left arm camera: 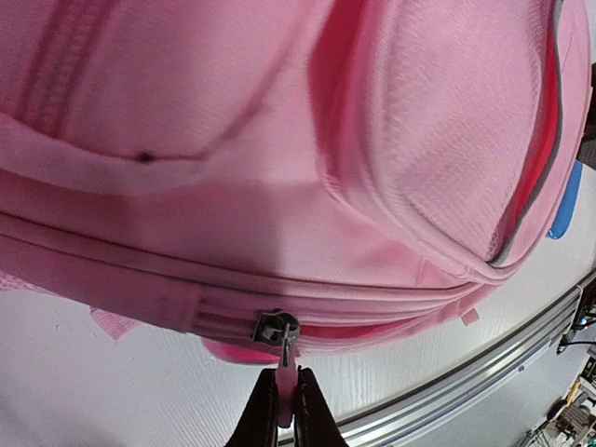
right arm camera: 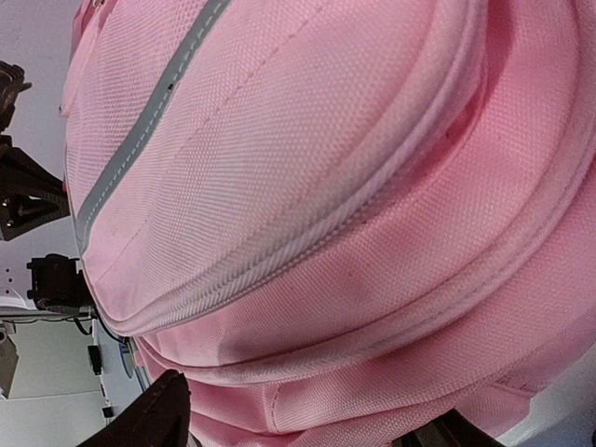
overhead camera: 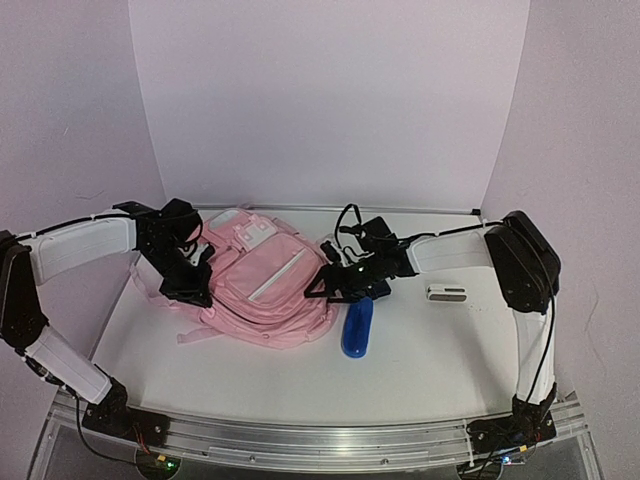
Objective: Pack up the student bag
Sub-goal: Zip the student bag at the center of the board.
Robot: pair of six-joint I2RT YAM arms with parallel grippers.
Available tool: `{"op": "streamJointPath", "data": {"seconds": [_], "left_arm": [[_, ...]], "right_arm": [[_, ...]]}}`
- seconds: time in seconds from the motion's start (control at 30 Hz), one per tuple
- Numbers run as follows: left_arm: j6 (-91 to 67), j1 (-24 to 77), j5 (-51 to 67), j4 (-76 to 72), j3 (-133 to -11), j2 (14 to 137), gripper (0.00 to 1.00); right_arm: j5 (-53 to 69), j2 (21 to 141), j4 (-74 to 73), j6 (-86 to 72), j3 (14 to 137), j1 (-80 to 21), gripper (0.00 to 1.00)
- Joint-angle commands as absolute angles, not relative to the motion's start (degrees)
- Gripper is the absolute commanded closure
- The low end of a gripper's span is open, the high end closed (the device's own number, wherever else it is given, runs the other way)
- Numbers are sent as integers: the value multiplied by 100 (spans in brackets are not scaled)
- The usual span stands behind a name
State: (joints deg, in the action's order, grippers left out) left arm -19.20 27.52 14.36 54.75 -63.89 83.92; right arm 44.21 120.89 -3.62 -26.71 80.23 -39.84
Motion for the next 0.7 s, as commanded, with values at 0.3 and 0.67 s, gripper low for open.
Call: {"op": "streamJointPath", "data": {"seconds": [0.3,0.67], "left_arm": [[-1746,4103,1873,5319,-7070,8860,100],[-1519,5109,2180,4785,-8223,10254,100]], "right_arm": [[4755,12556,549,-3602,8220,-4325,45],[4711,12440,957,-3955,8081,-4420,51]]}}
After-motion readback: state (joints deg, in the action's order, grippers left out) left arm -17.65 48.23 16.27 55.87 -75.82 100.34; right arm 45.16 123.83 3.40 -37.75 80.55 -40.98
